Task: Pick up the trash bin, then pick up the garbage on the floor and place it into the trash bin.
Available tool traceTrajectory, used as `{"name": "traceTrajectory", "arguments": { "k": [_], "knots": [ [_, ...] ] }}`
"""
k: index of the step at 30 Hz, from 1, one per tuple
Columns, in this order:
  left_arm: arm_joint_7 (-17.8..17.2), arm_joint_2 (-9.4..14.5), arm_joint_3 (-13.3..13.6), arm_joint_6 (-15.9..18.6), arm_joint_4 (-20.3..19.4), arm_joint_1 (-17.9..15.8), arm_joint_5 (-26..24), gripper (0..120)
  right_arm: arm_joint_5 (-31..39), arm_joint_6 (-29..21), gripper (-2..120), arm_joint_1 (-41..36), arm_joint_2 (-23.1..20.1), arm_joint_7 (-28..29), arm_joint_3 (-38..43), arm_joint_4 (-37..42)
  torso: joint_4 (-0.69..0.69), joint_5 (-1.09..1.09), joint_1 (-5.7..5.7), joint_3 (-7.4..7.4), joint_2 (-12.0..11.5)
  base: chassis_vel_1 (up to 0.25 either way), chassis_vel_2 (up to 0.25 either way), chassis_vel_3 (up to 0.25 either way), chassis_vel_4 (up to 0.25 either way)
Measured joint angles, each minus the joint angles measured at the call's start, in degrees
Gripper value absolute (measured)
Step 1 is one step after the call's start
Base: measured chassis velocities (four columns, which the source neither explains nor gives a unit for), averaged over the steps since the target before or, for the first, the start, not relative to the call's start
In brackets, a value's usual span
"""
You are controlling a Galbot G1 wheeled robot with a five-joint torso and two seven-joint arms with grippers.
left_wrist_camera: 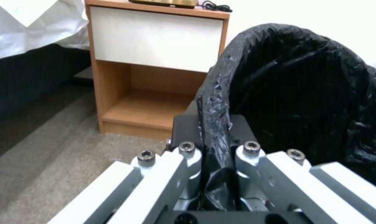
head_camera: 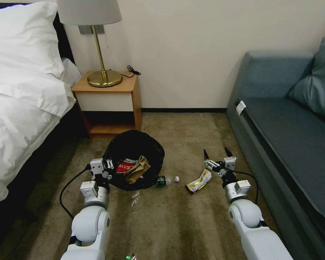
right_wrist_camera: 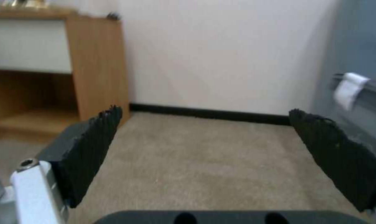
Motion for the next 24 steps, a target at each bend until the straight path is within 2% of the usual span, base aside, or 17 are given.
{"name": "traceTrajectory", "arguments": {
  "k": [1,3,4,6,7,9,17,21,24],
  "knots": [
    [0.0,0.0,0.0,0.0,0.0,0.0,0.0,5,0.0,0.0,100,0.0,0.0,0.0,0.0,0.0,0.0,0.0,0.0,0.0,0.0,-0.065,0.085,0.076,-0.069],
    [0.0,-0.1,-0.1,0.0,-0.1,0.1,-0.1,5,1.8,0.0,100,1.3,-4.6,1.7,-4.1,-1.0,0.01,-0.05,0.0,0.01,0.0,-0.018,0.032,0.038,-0.035],
    [0.0,-0.1,-0.1,0.0,-0.1,0.1,-0.1,5,1.8,0.0,100,1.3,-4.6,1.7,-4.1,-1.0,0.01,-0.05,0.0,0.01,0.0,0.0,0.0,0.0,0.0],
    [-0.1,-0.1,0.0,0.0,-0.8,0.3,-0.1,5,9.5,-2.1,100,4.0,-11.7,5.4,-12.3,-1.6,-0.02,-0.03,0.0,0.0,0.0,0.0,0.0,0.0,0.0],
    [-0.1,-0.1,0.0,0.0,-0.8,0.3,-0.1,5,9.5,-2.1,100,4.0,-11.7,5.4,-12.3,-1.6,-0.02,-0.03,0.0,0.0,0.0,0.0,0.0,0.0,0.0],
    [0.0,-0.2,0.3,0.0,-1.3,0.5,-0.1,5,14.4,-3.3,100,6.6,-14.3,7.6,-17.7,-2.9,-0.01,-0.05,-0.01,-0.01,0.0,0.0,0.0,0.0,0.0],
    [0.3,0.3,0.5,0.2,-2.0,0.5,-0.4,5,24.3,-5.2,100,11.0,-14.6,9.7,-24.5,-6.2,0.0,-0.03,0.0,0.0,0.0,0.0,0.0,0.0,0.0],
    [0.3,0.1,0.9,0.2,-2.0,0.0,-0.5,5,30.5,-8.9,100,13.5,-14.1,9.1,-26.8,-8.4,-0.01,-0.04,-0.01,0.0,0.0,0.0,0.0,0.0,0.0],
    [0.4,-0.1,0.9,0.2,-2.0,0.0,-0.5,5,32.0,-11.1,100,15.3,-12.8,8.7,-27.3,-11.6,-0.01,-0.04,0.0,0.0,0.0,0.0,0.0,0.0,0.0]
  ]
}}
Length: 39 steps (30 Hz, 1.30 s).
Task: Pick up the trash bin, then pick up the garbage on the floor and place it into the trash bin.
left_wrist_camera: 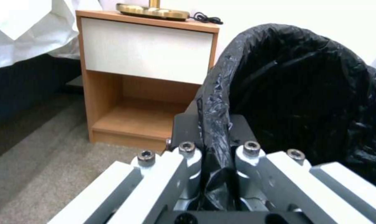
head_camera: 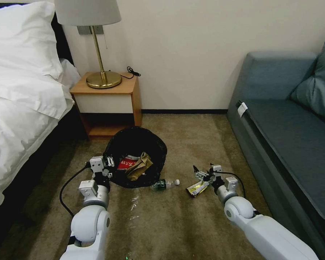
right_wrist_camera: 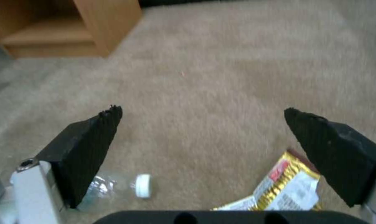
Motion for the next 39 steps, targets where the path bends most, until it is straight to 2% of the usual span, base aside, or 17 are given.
{"name": "traceTrajectory", "arguments": {
  "k": [8,11,13,17,19,22,39],
  "knots": [
    [0.0,-0.1,-0.3,-0.1,-0.6,0.7,0.5,5,2.1,-7.3,100,3.4,4.7,0.5,3.0,-10.0,0.0,0.0,0.0,0.0,0.0,0.0,0.0,0.0,0.0],
    [0.0,-0.3,-0.3,-0.1,-0.6,0.7,0.8,5,2.1,-8.0,100,3.8,5.7,0.5,3.9,-11.5,0.0,0.0,0.0,0.0,0.0,0.0,0.0,0.0,0.0],
    [-0.1,-0.6,-0.2,-0.1,-0.6,0.9,1.4,5,1.8,-8.9,100,4.5,8.6,0.1,6.4,-15.1,-0.01,-0.01,0.0,0.0,0.0,0.0,0.0,0.0,0.0],
    [-0.1,-0.8,-0.1,-0.1,-0.7,0.9,1.8,5,1.1,-9.6,100,5.0,11.2,-0.3,8.2,-17.3,-0.01,-0.01,0.0,0.0,0.0,0.0,0.0,0.0,0.0],
    [-0.1,-1.1,0.0,-0.1,-0.9,0.8,2.2,5,-0.1,-10.3,100,5.7,14.4,-0.7,10.3,-19.9,0.02,0.0,0.0,0.0,0.0,0.0,0.0,0.0,0.0],
    [-0.1,-1.2,0.0,0.0,-1.1,0.8,2.5,5,-1.4,-10.5,100,6.1,16.1,-0.8,11.7,-21.8,0.01,0.0,0.0,0.0,0.0,0.0,0.0,0.0,0.0],
    [-0.1,-0.9,-0.3,0.0,-2.3,2.4,2.8,5,-6.7,-10.0,100,6.4,17.2,-2.0,15.1,-26.8,0.0,0.0,0.0,0.0,0.0,0.0,0.0,0.0,0.0]
  ]
}}
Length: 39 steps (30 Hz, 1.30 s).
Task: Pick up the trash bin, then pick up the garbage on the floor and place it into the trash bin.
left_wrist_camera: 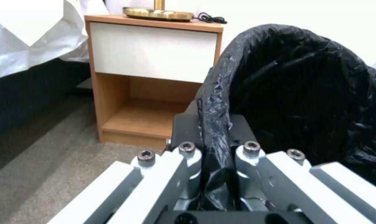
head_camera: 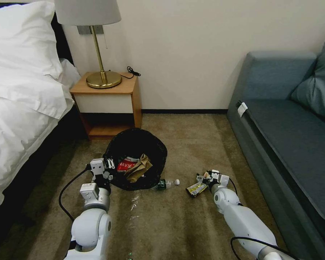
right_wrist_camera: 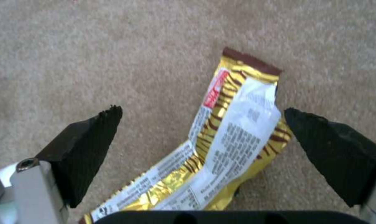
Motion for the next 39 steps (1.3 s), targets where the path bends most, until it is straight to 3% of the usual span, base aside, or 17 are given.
{"name": "traceTrajectory", "arguments": {
  "k": [19,22,24,27,29,39],
  "knots": [
    [-0.1,-0.7,0.3,0.0,-0.4,0.3,0.8,5,-5.7,0.8,100,2.0,2.5,-3.9,4.0,-8.2,0.0,0.0,0.0,0.0,0.0,0.0,0.0,0.0,0.0],
    [-0.2,-0.7,0.3,0.0,-0.3,0.2,0.8,5,-6.0,1.1,94,1.9,2.5,-4.5,4.0,-8.2,0.0,0.0,0.0,0.0,0.0,0.0,0.0,0.0,0.0],
    [-0.2,-0.7,0.3,-0.1,-0.3,0.0,0.8,5,-6.2,1.3,84,1.9,2.6,-5.2,4.0,-8.1,0.0,0.0,0.0,0.0,0.0,0.0,0.0,0.0,0.0],
    [-0.2,-0.7,0.3,-0.1,-0.3,-0.1,0.8,5,-6.3,1.4,80,1.9,2.7,-5.4,4.0,-8.1,0.0,0.0,0.0,0.0,0.0,0.0,0.0,0.0,0.0],
    [-0.2,-0.8,0.3,-0.1,-0.3,-0.1,0.8,5,-7.0,2.0,65,1.9,2.9,-6.2,4.0,-8.6,0.0,0.0,0.0,0.0,0.0,0.0,0.0,0.0,0.0],
    [-0.3,-0.7,0.3,-0.1,-0.7,-0.4,0.7,5,-8.3,3.4,32,1.4,2.7,-7.2,4.4,-9.2,0.0,0.01,0.0,0.0,0.0,0.0,0.0,0.0,0.0]
  ]
}}
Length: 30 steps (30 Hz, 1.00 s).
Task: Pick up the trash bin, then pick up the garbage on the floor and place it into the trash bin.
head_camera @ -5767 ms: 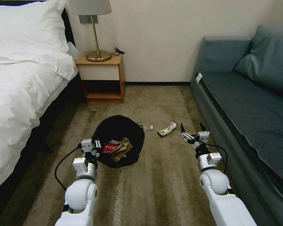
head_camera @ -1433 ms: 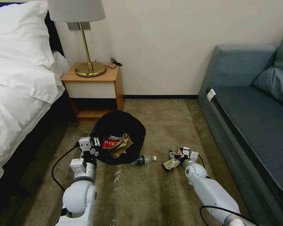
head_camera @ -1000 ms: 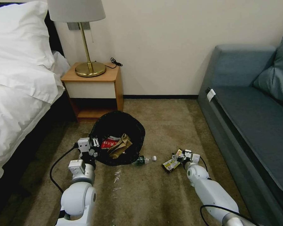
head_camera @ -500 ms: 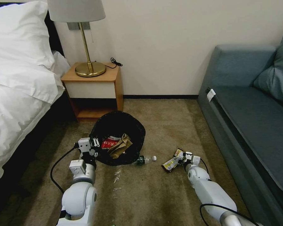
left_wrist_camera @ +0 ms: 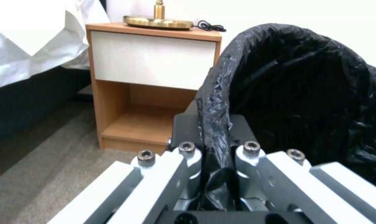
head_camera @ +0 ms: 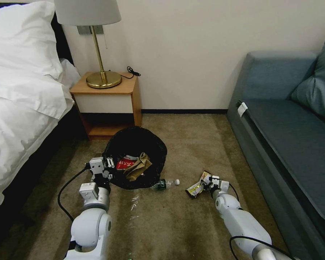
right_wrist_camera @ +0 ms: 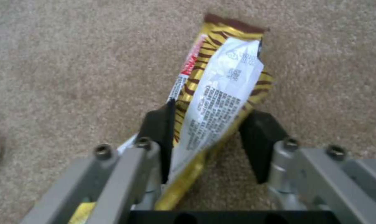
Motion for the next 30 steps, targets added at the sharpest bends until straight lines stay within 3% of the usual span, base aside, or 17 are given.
{"name": "traceTrajectory", "arguments": {
  "k": [3,9,25,30],
  "knots": [
    [0.0,0.0,0.0,0.0,0.0,0.0,0.0,5,-0.5,0.4,17,0.0,0.0,-0.1,0.2,-0.2,0.0,0.0,0.0,0.0,0.0,0.0,0.0,0.0,0.0],
    [-0.1,0.0,-0.1,0.1,-0.1,-0.2,-0.2,5,-1.0,0.9,0,0.1,0.0,-0.4,0.2,-0.5,0.0,0.0,0.0,0.0,0.0,0.0,0.0,0.0,0.0],
    [-0.2,0.1,-0.1,0.1,0.7,-0.4,-0.4,5,-2.3,3.3,0,-0.1,-0.2,-0.8,1.2,-0.5,0.0,0.0,0.0,0.0,0.0,0.0,0.0,0.0,0.0],
    [-0.3,0.2,0.1,0.0,1.3,-0.4,-0.7,5,-3.1,5.5,0,-1.9,-1.3,-0.3,3.2,5.6,0.01,0.0,0.0,0.0,0.0,0.0,0.0,0.0,0.0]
  ]
}}
